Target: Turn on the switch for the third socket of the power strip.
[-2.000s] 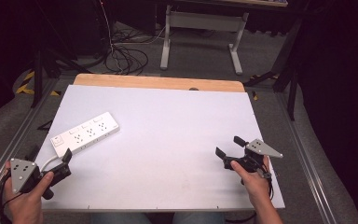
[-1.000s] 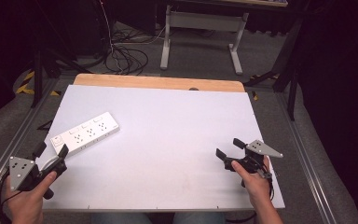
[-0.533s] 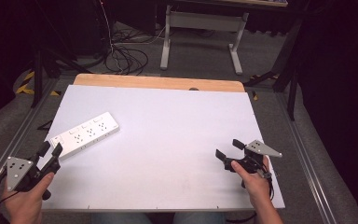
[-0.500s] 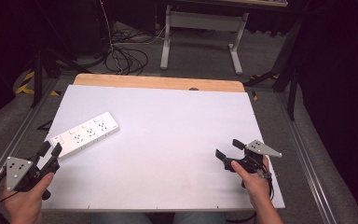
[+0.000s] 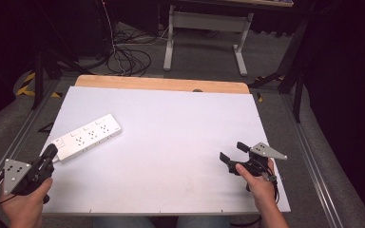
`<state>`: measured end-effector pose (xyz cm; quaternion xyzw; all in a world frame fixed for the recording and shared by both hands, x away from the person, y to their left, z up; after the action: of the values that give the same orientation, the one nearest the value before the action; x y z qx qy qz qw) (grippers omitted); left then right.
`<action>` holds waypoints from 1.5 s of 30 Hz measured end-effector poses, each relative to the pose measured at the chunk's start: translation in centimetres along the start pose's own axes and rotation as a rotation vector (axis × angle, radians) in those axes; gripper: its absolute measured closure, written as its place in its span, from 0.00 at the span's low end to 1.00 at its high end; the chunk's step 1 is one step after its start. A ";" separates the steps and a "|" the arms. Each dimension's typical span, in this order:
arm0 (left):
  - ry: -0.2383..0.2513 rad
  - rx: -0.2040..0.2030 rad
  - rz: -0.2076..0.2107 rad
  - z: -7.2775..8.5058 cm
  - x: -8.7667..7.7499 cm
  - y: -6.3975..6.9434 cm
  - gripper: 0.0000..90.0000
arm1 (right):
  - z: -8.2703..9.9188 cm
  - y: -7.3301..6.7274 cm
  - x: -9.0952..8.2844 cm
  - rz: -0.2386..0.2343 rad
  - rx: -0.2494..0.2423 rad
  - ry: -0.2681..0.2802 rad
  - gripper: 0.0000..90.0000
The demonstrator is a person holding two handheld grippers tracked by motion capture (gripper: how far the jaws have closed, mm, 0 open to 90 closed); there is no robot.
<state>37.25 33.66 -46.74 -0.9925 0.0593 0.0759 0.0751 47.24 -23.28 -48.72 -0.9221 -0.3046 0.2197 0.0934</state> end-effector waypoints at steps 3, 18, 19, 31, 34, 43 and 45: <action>-0.001 0.007 -0.002 -0.1 -0.1 0.0 1.00 | 0.0 0.0 0.0 -0.001 0.000 -0.003 0.11; -0.022 0.004 -0.007 -0.3 0.6 0.7 1.00 | 0.1 -0.5 0.2 0.003 -0.031 -0.015 0.12; -0.033 0.052 -0.022 -0.4 0.9 0.8 1.00 | 0.2 -0.6 0.2 0.002 -0.036 -0.019 0.12; -0.029 0.065 -0.029 -0.9 2.4 0.9 1.00 | -0.4 0.0 0.7 0.022 -0.040 -0.007 0.12; -0.026 0.074 -0.035 -1.1 2.5 0.8 1.00 | -0.6 0.2 0.7 0.030 -0.025 0.003 0.12; -0.032 0.103 -0.033 -1.5 4.4 1.6 1.00 | -0.4 0.1 0.9 0.031 -0.045 -0.013 0.12; -0.035 0.103 -0.031 -1.4 4.7 1.8 1.00 | -0.3 -0.1 1.1 0.030 -0.057 -0.028 0.12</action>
<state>41.80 31.22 -46.33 -0.9867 0.0465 0.0888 0.1283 48.08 -22.52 -48.82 -0.9256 -0.2983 0.2251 0.0596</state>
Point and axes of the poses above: each handheld gripper's, and its own axes: x roughly forward along the jaws, z roughly out of its underside, y roughly to its right, the point moved 4 cm from there along x, roughly forward along the jaws, and after that the axes turned 10 degrees about x, right-handed, at the moved point
